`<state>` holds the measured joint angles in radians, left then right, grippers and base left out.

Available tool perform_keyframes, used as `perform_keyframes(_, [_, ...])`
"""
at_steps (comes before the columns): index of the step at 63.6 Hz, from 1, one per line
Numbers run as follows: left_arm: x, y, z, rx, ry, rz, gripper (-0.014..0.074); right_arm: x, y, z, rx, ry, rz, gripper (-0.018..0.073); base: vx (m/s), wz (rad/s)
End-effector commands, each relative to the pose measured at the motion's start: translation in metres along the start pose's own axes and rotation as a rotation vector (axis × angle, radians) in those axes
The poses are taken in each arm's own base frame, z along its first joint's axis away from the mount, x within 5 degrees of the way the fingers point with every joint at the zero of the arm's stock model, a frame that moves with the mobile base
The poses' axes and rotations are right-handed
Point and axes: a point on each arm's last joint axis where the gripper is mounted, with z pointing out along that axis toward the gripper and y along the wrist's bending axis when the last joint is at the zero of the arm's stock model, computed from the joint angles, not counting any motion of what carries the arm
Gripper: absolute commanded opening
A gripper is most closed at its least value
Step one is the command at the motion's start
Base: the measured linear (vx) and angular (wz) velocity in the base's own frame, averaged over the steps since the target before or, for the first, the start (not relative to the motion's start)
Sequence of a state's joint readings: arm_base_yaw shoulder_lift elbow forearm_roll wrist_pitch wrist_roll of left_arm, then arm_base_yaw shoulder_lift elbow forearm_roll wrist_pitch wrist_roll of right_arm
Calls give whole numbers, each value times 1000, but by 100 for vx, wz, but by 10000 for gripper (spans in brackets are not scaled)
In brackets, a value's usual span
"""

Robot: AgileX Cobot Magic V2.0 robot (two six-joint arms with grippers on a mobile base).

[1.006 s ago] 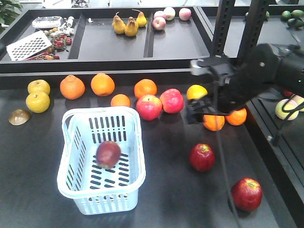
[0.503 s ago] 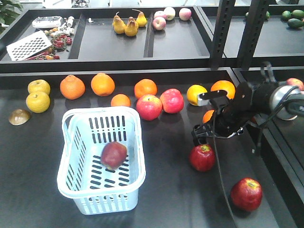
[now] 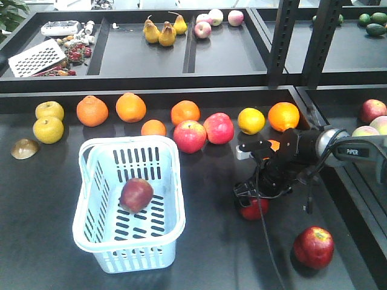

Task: Pick three apples into basket with both arms
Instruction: 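Move the right gripper to the next red apple and grasp it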

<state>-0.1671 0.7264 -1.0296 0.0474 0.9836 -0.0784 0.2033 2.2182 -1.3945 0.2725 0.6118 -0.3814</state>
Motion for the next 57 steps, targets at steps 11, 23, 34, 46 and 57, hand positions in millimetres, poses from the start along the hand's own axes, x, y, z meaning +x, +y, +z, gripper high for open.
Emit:
perform_keyframes(11, [-10,0,-6,5,-84,-10,575,-12,0,-25,18,-61,-11,382,0,0])
perform_keyframes(23, [-10,0,-6,5,-84,-10,575,-14,3,-37,3,-69,3,204,0,0])
perform_keyframes(34, [-10,0,-6,5,-84,-10,575,-20,11,-78,-7,-136,-1,193,0,0])
perform_keyframes(46, [-10,0,-6,5,-84,-10,575,-18,24,-144,-23,-201,14,195,0,0])
perform_keyframes(57, [-10,0,-6,5,-84,-10,575,-7,39,-190,-93,-228,13,195,0,0])
